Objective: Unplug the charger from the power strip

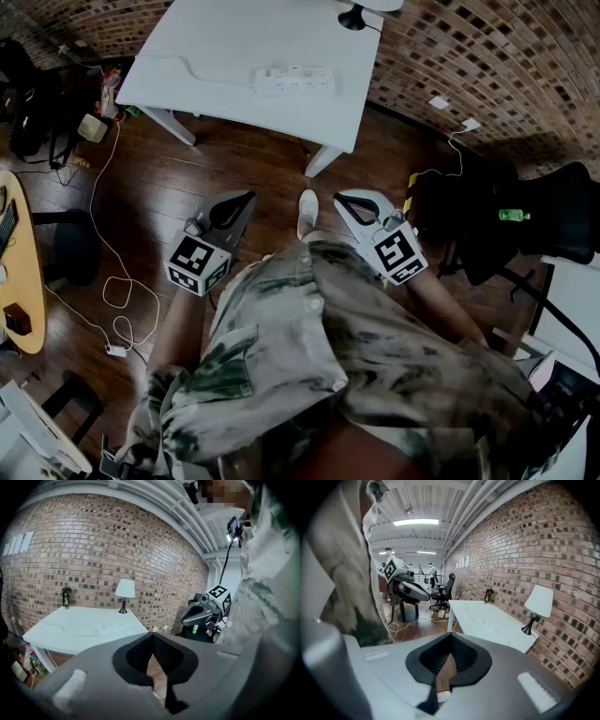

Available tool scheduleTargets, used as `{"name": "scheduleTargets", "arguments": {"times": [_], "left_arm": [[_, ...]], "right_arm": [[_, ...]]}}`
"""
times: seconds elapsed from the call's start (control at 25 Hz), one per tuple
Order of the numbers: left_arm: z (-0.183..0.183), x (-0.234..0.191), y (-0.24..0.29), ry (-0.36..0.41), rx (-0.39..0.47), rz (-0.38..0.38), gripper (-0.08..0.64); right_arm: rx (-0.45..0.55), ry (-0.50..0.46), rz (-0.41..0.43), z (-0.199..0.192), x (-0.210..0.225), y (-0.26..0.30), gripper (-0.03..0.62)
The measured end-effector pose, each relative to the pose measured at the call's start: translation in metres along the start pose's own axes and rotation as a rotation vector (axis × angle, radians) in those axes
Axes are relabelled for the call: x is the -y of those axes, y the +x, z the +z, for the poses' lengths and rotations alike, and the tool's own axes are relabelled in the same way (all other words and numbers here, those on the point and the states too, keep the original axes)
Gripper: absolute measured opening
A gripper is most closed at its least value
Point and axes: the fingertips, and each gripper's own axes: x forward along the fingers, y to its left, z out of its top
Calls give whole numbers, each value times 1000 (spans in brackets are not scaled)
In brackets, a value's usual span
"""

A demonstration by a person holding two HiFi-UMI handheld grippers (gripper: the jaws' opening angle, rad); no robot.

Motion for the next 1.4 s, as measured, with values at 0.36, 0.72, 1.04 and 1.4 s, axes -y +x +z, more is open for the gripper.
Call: {"name": "scheduleTargets", "arguments": {"times": [0.36, 0.72, 1.04, 1.4], "left_arm": [[67, -77, 126, 82, -13, 52, 3], [56, -160, 203, 108, -162, -16, 51], [28, -216, 279, 245, -297, -193, 144], [-26, -198, 331, 430, -451, -448, 164]], "right_arm": [[-138, -97, 80, -37, 155, 93, 6], [-239, -45, 93, -54, 215, 182, 6], [-361, -18, 71, -67, 243, 251, 6], [-473, 56, 24, -86, 236, 266, 5]]}}
